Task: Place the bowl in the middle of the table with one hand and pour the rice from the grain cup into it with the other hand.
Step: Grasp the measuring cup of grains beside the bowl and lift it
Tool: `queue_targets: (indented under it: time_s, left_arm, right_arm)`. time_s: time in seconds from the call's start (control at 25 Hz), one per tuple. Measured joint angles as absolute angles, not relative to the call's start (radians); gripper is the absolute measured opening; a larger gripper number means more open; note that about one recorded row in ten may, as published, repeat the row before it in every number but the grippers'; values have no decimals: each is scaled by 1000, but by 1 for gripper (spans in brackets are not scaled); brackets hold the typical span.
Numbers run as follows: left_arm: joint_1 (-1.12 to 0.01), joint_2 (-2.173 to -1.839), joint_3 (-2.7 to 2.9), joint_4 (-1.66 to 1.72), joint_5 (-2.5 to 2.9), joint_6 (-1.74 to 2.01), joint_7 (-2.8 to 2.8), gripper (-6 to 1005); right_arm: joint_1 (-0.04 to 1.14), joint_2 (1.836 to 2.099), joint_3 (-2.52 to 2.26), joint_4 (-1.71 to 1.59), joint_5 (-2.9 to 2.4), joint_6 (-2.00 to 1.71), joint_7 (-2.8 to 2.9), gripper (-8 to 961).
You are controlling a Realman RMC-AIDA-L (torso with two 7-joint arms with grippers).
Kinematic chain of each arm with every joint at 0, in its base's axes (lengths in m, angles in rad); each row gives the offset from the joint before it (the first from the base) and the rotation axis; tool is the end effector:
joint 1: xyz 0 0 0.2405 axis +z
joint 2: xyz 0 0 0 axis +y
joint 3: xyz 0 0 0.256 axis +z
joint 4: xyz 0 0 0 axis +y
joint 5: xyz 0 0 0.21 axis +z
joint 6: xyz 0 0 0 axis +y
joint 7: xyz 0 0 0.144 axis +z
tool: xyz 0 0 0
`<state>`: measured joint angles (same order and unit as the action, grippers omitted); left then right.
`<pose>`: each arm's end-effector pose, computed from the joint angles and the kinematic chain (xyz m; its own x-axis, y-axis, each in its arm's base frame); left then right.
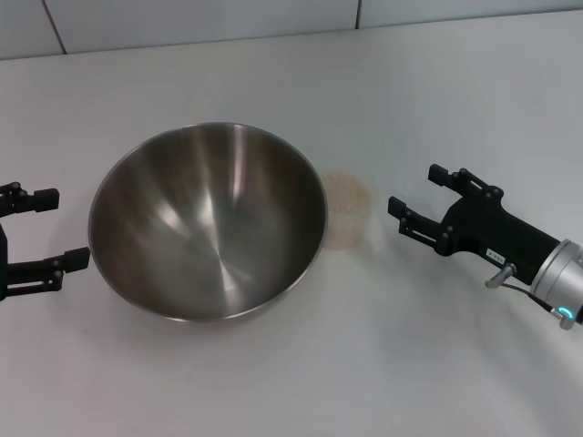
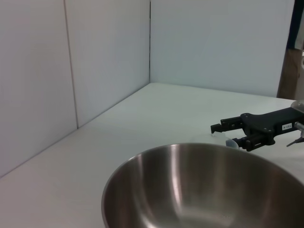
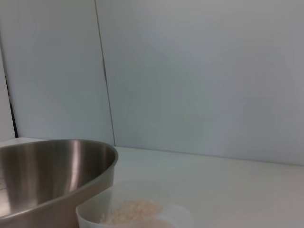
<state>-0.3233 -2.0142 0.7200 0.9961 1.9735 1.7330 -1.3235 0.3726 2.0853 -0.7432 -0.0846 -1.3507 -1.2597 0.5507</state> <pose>-0.2921 0.2895 0.0751 0.9111 0.1692 0.3758 0.2920 -0.9086 -0.2988 0.3381 0.2752 -0.0547 0.7301 -0.1866 -0.6573 -0.6220 -0.5797 -0.5263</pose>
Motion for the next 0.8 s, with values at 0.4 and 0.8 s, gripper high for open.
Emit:
queue_targets:
  time_s: [0.4, 0.8]
  left_arm:
    - [-344, -2020, 718, 994, 2012, 1731, -1336, 835]
    - [-358, -2020, 720, 995, 2050, 1729, -1357, 835]
  right_arm:
    - [417, 2086, -742, -76, -1352, -1190, 552, 810]
    - [457, 2088, -731, -75, -1345, -1171, 549, 809]
